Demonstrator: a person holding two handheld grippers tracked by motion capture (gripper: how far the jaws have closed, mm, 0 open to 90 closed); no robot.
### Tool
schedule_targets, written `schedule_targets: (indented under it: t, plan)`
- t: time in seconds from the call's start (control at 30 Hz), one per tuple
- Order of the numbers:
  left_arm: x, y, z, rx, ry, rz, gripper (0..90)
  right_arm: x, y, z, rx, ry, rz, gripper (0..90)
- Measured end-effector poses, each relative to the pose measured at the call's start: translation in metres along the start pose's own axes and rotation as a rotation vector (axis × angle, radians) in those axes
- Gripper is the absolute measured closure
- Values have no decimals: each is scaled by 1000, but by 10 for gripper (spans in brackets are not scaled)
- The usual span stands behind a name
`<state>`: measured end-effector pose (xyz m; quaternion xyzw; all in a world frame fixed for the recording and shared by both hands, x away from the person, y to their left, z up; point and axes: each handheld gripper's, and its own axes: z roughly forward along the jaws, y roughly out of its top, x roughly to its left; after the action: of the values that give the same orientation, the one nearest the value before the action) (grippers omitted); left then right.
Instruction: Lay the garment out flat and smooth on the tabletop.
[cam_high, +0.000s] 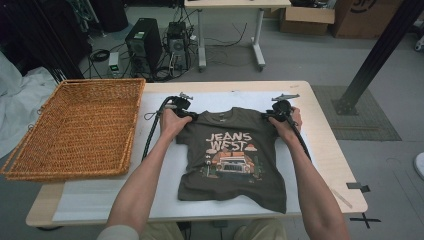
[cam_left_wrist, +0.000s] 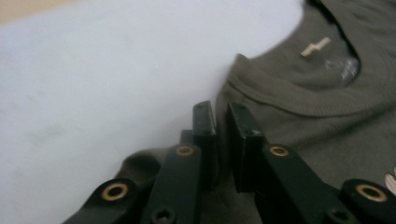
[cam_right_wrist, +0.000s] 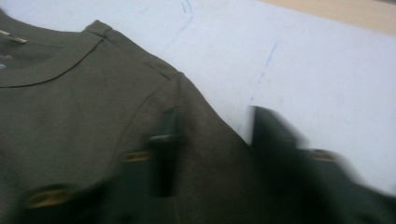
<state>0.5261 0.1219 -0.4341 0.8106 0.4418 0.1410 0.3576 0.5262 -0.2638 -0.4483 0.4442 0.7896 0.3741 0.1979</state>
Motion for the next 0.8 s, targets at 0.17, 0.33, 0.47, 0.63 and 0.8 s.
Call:
schedule_targets:
  t: [0.17,0.33,0.47,0.63,0.8]
  plan:
    - [7,11,7,-188,65,-42,822,-4,3,-13,-41,-127,-15,896]
    - [11,14,0,-195,146,-56,622,-13,0,-18,-49,-181,6,669]
    - [26,12,-21,-104,253,-74,611,-24,-6,-37,-52,-252,81,612]
    - [32,-3,-14,8,220,-111,589,-29,-21,-35,-25,-208,152,542]
    - [28,-10,-13,-8,208,-130,588,-17,-21,-27,-7,-195,148,564]
